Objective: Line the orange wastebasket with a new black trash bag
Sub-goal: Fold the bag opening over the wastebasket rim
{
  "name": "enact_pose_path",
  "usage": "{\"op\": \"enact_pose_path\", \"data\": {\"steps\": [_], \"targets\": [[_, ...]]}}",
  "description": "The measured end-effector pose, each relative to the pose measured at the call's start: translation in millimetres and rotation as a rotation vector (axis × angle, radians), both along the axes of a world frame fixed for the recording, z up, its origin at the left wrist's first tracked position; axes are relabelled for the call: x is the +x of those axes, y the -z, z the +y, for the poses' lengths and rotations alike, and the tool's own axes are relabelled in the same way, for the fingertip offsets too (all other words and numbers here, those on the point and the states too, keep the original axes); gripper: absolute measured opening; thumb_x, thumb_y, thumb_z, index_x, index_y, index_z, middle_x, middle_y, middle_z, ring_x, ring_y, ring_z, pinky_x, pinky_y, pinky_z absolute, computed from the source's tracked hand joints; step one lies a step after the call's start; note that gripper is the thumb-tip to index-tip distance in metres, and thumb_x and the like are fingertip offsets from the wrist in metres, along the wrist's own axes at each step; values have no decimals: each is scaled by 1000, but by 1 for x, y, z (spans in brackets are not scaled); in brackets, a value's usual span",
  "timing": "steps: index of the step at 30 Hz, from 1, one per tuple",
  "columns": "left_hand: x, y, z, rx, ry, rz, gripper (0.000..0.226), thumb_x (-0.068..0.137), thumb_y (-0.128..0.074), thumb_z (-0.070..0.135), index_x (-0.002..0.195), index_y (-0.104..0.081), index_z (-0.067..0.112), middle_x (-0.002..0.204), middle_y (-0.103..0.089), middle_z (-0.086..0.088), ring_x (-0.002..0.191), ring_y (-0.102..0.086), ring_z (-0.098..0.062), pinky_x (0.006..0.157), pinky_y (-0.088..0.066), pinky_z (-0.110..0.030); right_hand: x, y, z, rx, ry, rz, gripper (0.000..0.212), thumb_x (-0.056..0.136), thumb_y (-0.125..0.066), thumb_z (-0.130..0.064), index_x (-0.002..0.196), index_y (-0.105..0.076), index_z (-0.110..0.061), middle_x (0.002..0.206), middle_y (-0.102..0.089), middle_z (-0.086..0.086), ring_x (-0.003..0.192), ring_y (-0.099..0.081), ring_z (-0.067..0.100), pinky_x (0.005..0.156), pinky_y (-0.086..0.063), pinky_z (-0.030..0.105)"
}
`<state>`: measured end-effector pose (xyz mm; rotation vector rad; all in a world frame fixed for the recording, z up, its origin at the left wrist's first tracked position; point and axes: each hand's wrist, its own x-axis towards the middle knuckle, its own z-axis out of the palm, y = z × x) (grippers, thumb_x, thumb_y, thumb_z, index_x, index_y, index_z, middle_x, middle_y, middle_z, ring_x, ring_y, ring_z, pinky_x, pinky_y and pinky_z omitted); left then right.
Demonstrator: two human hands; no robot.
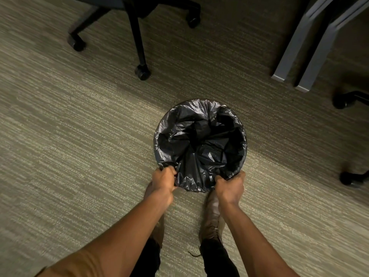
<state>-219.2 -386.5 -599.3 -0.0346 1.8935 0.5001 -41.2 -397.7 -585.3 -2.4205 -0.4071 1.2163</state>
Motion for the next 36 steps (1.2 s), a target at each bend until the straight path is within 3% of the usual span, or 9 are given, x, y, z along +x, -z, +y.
{"op": "enact_pose_path", "data": {"steps": [5,9,12,14,16,21,29,34,36], "targets": [[-20,-3,25,50,-66,-265,29,76,-73,17,105,-77,14,101,-80,-10,89,-73,-29,88,-61,-46,6,8,7,11,-26,17,47,89,-66,7,125,-40,-9,79,-59,2,63,-58,17,39,-44,14],[-43,2,46,145,-46,-406,58,90,-75,54,133,-79,14,131,-80,-21,107,-80,-38,99,-61,-51,8,14,10,12,-31,19,39,86,-59,6,113,-37,-12,84,-57,3,66,-53,13,59,-48,33],[-54,1,62,242,-24,-484,94,82,-62,90,140,-76,17,140,-75,-23,129,-73,-45,113,-53,-65,8,17,11,11,-30,35,48,88,-57,5,131,-37,-5,94,-58,8,71,-52,14,67,-51,35],[-60,1,69,260,-25,-493,111,74,-52,102,147,-70,20,145,-72,-23,132,-70,-46,114,-52,-68,9,19,11,11,-28,42,62,90,-56,4,146,-31,-1,102,-60,11,78,-55,17,74,-54,37],[-65,3,72,244,-29,-506,120,71,-44,107,149,-69,19,146,-71,-23,133,-69,-46,118,-48,-68,10,20,11,10,-33,33,61,91,-56,4,146,-30,0,100,-61,8,76,-56,15,67,-53,33],[-65,7,86,244,6,-562,116,74,-35,106,146,-72,22,149,-69,-23,135,-68,-46,109,-56,-64,10,18,12,-2,-59,1,49,92,-56,5,135,-33,-3,93,-61,2,72,-56,8,43,-42,10],[-71,21,108,169,130,-578,122,65,-26,112,136,-79,28,142,-74,-20,128,-73,-43,102,-61,-62,9,21,12,-23,-71,-31,61,93,-60,2,145,-30,2,90,-63,5,68,-59,11,54,-46,23],[-82,25,108,201,66,-260,119,72,-28,109,151,-62,26,135,-72,-20,121,-68,-41,104,-53,-57,7,19,12,-33,-68,-32,52,93,-61,1,137,-33,1,92,-63,6,71,-58,10,60,-48,25],[-85,23,105,258,52,-50,97,80,-32,103,124,-72,27,129,-73,-24,114,-65,-37,107,-51,-53,6,17,13,-33,-64,-38,48,93,-61,1,133,-35,1,95,-64,9,71,-57,11,63,-48,27]]}}
